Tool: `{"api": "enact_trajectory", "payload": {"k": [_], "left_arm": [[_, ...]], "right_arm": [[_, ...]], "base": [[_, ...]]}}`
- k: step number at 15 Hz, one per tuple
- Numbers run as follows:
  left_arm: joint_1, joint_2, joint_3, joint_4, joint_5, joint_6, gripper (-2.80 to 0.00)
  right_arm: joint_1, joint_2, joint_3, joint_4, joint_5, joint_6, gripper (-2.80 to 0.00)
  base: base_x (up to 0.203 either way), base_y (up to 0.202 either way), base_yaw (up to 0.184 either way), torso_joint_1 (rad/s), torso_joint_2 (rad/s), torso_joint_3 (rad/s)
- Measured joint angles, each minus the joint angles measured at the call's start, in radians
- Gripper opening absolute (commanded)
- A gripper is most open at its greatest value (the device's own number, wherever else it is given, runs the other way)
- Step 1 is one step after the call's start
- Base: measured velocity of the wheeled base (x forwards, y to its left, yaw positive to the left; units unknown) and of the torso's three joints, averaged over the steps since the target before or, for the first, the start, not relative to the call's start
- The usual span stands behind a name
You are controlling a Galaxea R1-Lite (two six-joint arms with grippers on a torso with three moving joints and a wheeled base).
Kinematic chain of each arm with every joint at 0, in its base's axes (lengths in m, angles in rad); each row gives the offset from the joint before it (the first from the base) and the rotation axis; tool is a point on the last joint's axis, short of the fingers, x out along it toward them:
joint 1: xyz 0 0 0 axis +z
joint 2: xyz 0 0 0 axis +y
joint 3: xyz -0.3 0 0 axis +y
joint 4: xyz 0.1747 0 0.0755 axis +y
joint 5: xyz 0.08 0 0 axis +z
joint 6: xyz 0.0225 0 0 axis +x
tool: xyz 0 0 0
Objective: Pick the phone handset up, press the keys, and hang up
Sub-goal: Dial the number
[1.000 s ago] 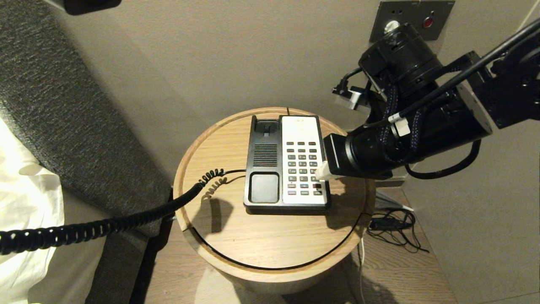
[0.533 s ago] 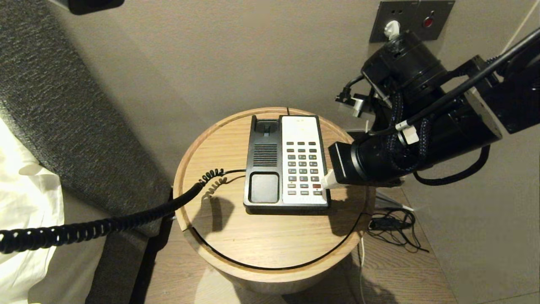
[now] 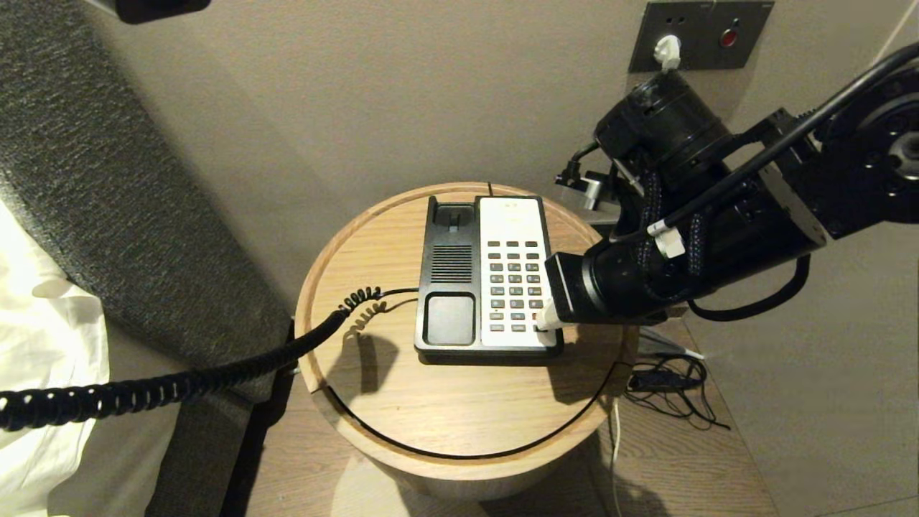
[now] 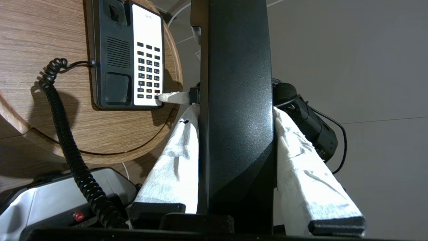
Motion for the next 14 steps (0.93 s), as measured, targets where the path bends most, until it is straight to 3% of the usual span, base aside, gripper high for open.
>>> {"api": "enact_trajectory", "payload": {"k": [14], "left_arm": [[0.001,-0.001,0.004,-0.004,0.0,0.0,-2.8]], "right_arm": [[0.0,0.021,0.003,-0.005,-0.006,-0.009,-2.8]], "base": [[0.0,0.0,0.0,0.0,0.0,0.0]]}}
